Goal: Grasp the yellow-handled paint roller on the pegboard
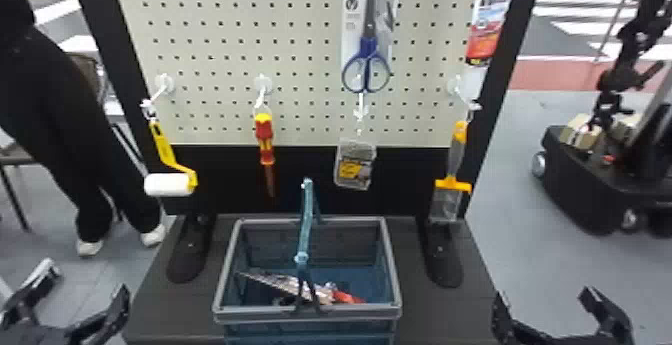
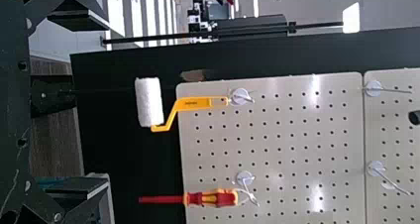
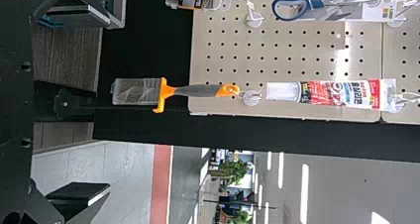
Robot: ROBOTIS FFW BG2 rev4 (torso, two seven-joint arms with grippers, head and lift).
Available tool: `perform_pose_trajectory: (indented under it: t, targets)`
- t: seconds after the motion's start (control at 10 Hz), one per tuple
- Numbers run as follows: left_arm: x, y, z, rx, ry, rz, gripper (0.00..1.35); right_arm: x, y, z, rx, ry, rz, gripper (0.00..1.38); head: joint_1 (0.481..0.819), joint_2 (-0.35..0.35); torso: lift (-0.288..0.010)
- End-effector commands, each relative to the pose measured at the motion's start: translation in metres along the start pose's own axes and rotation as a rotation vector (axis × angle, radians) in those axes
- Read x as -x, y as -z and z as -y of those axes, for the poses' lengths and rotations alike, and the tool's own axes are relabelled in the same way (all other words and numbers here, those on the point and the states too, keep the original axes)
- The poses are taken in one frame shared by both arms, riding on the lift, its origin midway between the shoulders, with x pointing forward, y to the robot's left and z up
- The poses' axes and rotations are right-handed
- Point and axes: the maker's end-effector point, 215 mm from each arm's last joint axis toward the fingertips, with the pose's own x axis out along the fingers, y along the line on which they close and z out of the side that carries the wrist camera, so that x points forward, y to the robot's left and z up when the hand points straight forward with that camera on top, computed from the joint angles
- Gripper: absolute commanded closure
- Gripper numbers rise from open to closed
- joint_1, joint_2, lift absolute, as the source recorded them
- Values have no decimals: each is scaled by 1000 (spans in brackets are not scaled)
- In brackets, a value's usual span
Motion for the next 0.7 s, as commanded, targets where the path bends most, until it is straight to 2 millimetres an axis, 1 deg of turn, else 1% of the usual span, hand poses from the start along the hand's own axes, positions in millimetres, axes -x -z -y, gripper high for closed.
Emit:
perform_pose_trajectory:
  t: [0.0,0.1,0.3,0.6]
  targets:
    - [-24,9,-16,-3,25,-4,183,-1,-3,-4,-4,-8,2,125,549,0,-100]
    - [-41,12,-19,-13,70,-14,183,-3,-5,-9,-9,-20,7,124,549,0,-100]
    - [-66,1,-26,-42,105,-4,183,-6,-8,-17,-17,-39,12,124,549,0,-100]
    - [-109,-17,-46,-80,138,5,183,-10,-11,-27,-25,-62,18,124,549,0,-100]
